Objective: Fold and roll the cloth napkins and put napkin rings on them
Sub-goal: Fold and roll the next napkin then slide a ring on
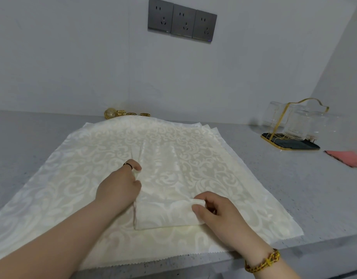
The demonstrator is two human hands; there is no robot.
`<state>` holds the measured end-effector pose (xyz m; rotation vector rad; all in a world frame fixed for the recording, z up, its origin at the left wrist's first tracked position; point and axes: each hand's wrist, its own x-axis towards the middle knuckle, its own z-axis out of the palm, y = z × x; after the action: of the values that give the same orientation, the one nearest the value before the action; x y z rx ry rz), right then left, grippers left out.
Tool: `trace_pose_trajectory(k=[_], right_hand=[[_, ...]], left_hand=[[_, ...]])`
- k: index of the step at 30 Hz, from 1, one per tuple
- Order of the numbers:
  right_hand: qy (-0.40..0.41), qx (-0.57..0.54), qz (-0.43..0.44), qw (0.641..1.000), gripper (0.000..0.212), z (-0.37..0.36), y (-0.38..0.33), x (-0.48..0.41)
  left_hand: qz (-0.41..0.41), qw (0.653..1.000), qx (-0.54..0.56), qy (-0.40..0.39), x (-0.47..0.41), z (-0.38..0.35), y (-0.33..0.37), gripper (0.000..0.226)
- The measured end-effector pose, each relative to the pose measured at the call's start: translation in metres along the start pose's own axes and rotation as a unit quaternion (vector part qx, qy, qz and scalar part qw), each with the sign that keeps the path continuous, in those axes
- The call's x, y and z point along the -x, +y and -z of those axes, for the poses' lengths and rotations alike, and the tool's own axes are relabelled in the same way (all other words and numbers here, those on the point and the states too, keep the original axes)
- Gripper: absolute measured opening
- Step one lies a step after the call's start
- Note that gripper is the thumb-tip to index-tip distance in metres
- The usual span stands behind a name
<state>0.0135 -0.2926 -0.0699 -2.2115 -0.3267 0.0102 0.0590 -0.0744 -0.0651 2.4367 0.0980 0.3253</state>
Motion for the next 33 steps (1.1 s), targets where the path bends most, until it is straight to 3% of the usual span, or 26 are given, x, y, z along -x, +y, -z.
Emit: trace_pose_trajectory(k=[6, 9, 11, 13, 18, 20, 25, 28, 30, 31, 33], right_hand=[[-0.003, 0.031, 0.001, 1.000, 0.008, 0.000, -0.008, -0.007], [-0.005, 0.076, -0.002, 0.997, 0.011, 0.000, -0.013, -0.010], [-0.014, 0.111, 0.006, 0.994, 0.014, -0.001, -0.015, -0.012], [-0.016, 0.134, 0.009, 0.991, 0.017, -0.003, -0.017, -0.013], [0.033, 0.135, 0.002, 0.990, 0.029, -0.009, -0.012, -0.015], [0.045, 0.129, 0.003, 0.991, 0.028, -0.009, -0.011, -0.017], [0.041, 0.114, 0.017, 0.992, 0.028, -0.009, -0.009, -0.022], [0.066, 0.098, 0.062, 0.991, 0.036, -0.013, -0.004, -0.022], [0.088, 0.126, 0.138, 0.978, 0.020, -0.018, -0.002, -0.022], [0.088, 0.148, 0.162, 0.972, 0.008, -0.018, 0.001, -0.022], [0.081, 0.180, 0.201, 0.960, 0.031, -0.012, 0.009, -0.022]], left_hand=[[-0.094, 0.991, -0.096, -0.025, 0.001, 0.005, -0.012, 0.019], [-0.196, 0.975, -0.106, 0.014, 0.002, 0.007, -0.014, 0.017], [-0.260, 0.959, -0.114, -0.022, 0.004, 0.009, -0.017, 0.027], [-0.254, 0.955, -0.128, -0.090, 0.010, 0.013, -0.022, 0.031], [-0.234, 0.954, -0.037, -0.186, 0.029, 0.029, -0.028, 0.026], [-0.239, 0.949, -0.039, -0.202, 0.037, 0.033, -0.028, 0.041], [-0.359, 0.917, -0.133, -0.109, 0.045, 0.033, -0.028, 0.061], [-0.388, 0.903, -0.149, -0.104, 0.047, 0.031, -0.027, 0.056], [-0.399, 0.899, -0.161, -0.079, 0.045, 0.029, -0.024, 0.048], [-0.402, 0.897, -0.178, -0.051, 0.043, 0.026, -0.023, 0.056], [-0.392, 0.899, -0.193, 0.002, 0.040, 0.019, -0.027, 0.066]])
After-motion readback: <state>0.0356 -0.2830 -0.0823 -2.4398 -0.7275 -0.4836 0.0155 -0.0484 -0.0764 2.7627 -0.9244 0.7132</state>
